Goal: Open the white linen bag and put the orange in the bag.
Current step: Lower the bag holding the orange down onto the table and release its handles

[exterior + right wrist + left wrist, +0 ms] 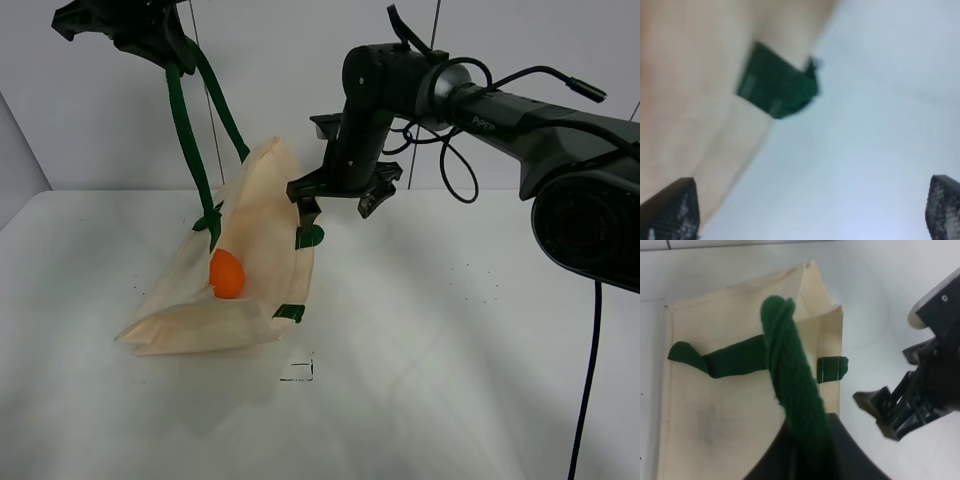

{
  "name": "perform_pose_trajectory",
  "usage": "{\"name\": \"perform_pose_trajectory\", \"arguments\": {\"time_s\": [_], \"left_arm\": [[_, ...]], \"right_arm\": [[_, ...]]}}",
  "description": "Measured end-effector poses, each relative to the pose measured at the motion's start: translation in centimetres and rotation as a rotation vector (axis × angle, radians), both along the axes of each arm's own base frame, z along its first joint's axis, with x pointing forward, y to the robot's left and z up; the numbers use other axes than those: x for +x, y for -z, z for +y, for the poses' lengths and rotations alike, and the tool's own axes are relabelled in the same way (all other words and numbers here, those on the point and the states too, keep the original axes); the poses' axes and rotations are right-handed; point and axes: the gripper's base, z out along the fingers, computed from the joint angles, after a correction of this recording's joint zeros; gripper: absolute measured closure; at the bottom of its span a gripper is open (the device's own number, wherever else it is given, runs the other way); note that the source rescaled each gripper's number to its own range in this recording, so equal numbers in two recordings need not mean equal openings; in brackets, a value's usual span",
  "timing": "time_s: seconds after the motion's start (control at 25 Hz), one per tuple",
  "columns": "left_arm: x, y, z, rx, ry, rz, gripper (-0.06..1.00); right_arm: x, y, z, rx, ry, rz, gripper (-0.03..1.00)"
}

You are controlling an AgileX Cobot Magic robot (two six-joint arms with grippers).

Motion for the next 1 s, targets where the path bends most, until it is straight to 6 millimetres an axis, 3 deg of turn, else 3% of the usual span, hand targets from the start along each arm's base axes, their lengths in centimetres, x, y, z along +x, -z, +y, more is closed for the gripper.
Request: {"name": "perform_pose_trajectory", "arguments": {"time_s": [0.12,0.2,0.48,0.6,0.76,1.0], "left_arm": [[0.0,0.0,0.0,0.0,0.0,0.0,0.94],[0.0,0.0,0.0,0.0,0.0,0.0,0.94],[0.0,0.0,0.0,0.0,0.0,0.0,0.94],[0.0,0.0,0.0,0.0,0.0,0.0,0.94],[0.0,0.0,0.0,0.0,0.0,0.0,0.94],[0.0,0.0,0.0,0.0,0.0,0.0,0.94]], "right_arm": [[1.1,0.0,-2.0,-0.007,0.047,-0.001,-0.03],[2.2,0.0,-4.6,-0.03,0.096,0.0,-0.03],[5.6,0.1,-15.7,-0.074,0.315,-0.006,-0.03],[6.1,0.1,-19.2,-0.079,0.383,-0.004,-0.03],[6.2,0.0,-20.8,-0.075,0.414,-0.002,-0.03],[5.1,-1.7,-21.0,-0.074,0.413,-0.011,-0.03]]}}
